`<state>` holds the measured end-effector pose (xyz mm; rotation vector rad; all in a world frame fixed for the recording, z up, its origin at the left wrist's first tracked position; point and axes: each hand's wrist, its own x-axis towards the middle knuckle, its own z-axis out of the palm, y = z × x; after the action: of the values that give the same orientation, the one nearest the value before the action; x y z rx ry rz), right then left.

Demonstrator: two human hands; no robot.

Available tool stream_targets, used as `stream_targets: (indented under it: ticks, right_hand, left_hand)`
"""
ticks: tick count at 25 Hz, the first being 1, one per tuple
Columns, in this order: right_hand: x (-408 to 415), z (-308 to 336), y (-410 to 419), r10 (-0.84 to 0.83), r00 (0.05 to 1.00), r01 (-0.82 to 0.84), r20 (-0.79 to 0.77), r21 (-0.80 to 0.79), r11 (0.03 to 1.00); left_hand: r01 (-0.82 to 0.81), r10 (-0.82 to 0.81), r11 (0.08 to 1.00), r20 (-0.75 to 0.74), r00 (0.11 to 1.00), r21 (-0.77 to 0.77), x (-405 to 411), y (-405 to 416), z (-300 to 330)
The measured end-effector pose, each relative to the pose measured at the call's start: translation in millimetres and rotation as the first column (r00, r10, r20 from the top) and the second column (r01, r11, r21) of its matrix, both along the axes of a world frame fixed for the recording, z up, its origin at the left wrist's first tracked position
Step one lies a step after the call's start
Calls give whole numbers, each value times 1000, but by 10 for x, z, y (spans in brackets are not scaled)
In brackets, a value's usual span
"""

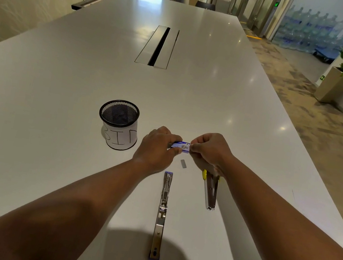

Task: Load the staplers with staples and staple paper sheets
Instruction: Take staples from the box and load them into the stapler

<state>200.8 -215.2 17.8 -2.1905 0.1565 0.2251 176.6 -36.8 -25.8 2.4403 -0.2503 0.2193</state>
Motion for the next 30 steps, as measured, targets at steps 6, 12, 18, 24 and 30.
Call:
stream_targets:
  ticks: [6, 12, 18, 24, 30]
  right_hand:
    - [-39, 13, -21, 3, 1000, -3, 1, 44, 999]
    - [-136, 77, -4, 159, 987, -156, 34, -75, 985]
    - [-335, 167, 114, 391, 920, -347, -29, -524, 778]
    - [-561, 150, 182, 380, 916, -254, 127, -550, 795]
    - [-813, 165, 270, 411, 860, -207, 302, -529, 823]
  left_hand:
    - [5, -5, 1000, 1, 1000, 11, 13, 2, -10]
    - [-7, 6, 1000, -19, 1000, -13, 8, 2, -12]
    - [-46, 40, 981, -36, 999, -188, -67, 14, 14]
    - [-81, 31, 899, -123, 992, -431, -366, 9, 99]
    - [-166, -180, 535, -303, 936, -828, -620, 38, 175]
